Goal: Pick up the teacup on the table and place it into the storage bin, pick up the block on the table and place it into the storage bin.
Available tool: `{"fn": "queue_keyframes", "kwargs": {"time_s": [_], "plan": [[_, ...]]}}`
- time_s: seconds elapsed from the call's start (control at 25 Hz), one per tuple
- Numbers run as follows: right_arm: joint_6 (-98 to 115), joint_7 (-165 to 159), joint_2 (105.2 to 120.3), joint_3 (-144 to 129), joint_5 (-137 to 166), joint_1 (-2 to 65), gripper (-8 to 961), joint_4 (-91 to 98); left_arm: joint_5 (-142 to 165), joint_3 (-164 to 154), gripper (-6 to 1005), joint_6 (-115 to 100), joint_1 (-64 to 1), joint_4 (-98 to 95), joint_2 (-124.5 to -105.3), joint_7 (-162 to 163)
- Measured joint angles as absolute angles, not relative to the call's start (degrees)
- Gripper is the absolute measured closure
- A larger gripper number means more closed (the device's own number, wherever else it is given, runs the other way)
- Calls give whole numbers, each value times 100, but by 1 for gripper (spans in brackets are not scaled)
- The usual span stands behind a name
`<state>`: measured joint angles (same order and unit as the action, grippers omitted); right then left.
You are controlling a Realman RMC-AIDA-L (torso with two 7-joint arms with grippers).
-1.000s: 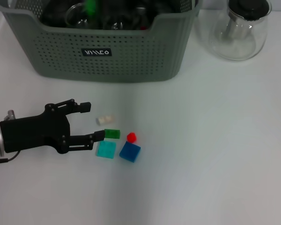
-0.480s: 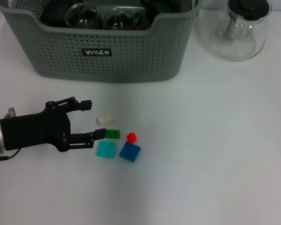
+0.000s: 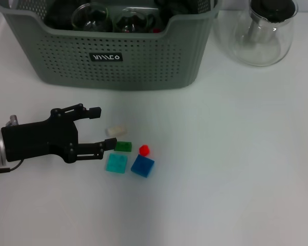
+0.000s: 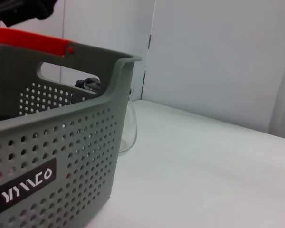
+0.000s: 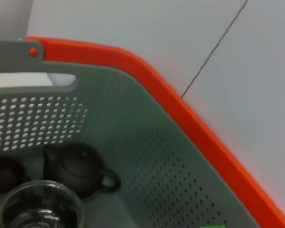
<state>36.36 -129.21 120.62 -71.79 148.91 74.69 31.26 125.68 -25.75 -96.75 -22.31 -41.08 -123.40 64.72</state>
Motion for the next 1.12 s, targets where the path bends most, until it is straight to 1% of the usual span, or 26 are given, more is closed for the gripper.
{"fn": "queue_keyframes", "kwargs": {"time_s": [0.28, 0.52, 0.68, 0.92, 1.04, 1.12], "plan": [[3809, -12934, 12066, -7288, 14895, 7449, 692, 3133, 12568, -2575, 126, -9668, -2239, -4096, -12340, 6476], [4135, -12946, 12052, -7253, 14727, 7304, 387, 3626, 12568, -2575, 126, -9723, -2213, -4114, -12340, 6484], [4900, -12895, 12033, -7244, 14118, 6715, 193, 5024, 12569, -2478, 127, -9834, -2201, -4120, -12337, 6494], [6481, -12587, 11955, -7037, 12527, 5526, 187, 7431, 12585, -2258, 127, -10101, -2198, -4135, -12287, 6495], [7445, -12326, 11902, -6708, 11691, 5122, 187, 8028, 12609, -2237, 127, -10168, -2197, -4180, -12274, 6495], [8218, -12209, 11829, -6491, 11220, 4931, 187, 8152, 12619, -2234, 127, -10241, -2197, -4243, -12265, 6513]]}}
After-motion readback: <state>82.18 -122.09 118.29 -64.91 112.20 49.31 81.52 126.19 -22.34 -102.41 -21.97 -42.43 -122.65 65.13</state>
